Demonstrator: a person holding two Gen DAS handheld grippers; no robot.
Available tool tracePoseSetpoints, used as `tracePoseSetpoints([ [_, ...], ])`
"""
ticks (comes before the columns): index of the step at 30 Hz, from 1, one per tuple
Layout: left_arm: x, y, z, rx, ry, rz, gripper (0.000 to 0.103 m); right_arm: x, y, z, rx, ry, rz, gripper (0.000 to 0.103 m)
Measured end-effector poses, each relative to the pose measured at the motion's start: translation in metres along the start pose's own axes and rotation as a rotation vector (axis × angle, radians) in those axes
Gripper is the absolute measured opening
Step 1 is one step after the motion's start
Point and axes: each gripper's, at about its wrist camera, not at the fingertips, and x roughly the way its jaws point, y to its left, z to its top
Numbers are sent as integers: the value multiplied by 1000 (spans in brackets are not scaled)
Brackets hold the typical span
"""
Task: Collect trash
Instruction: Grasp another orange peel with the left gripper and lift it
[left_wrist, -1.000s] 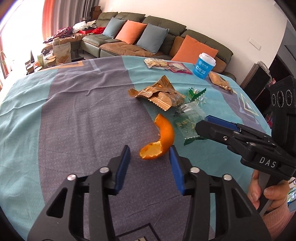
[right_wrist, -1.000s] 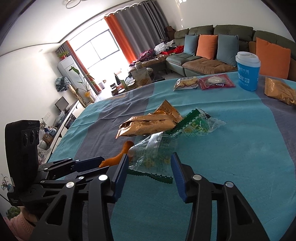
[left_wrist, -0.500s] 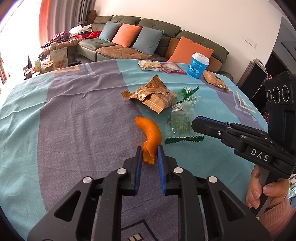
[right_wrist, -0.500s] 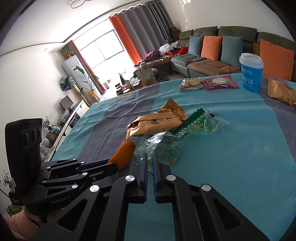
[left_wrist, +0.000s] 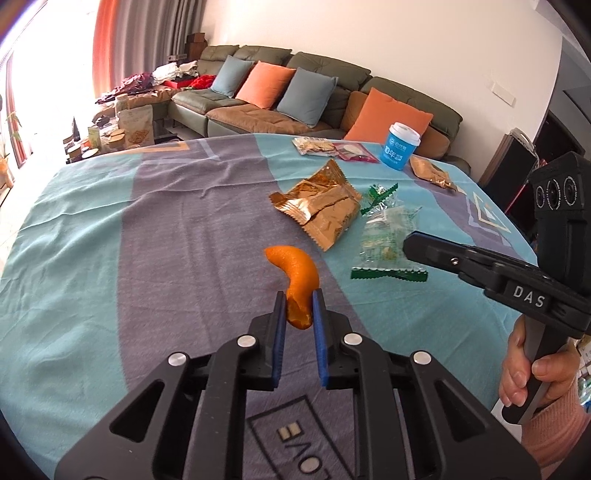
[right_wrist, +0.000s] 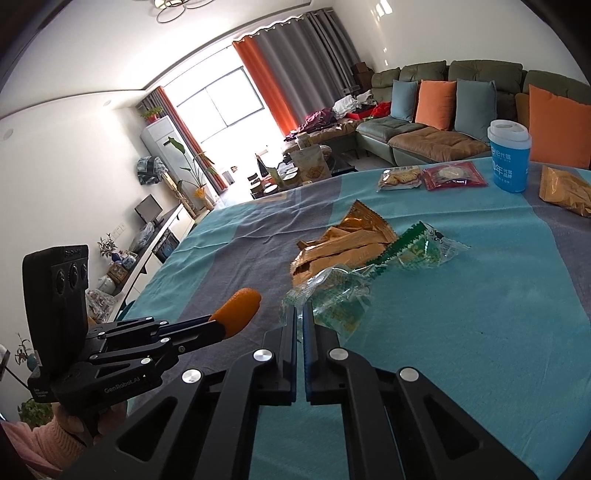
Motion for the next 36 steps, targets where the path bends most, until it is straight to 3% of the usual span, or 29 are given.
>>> tracePoseSetpoints([
  [16, -41, 24, -16, -45, -54, 42, 14, -3, 26, -1, -37, -18, 47, 2],
  [36, -94, 58, -36, -108, -108, 136, 14, 20, 78, -6, -97, 23, 159, 2],
])
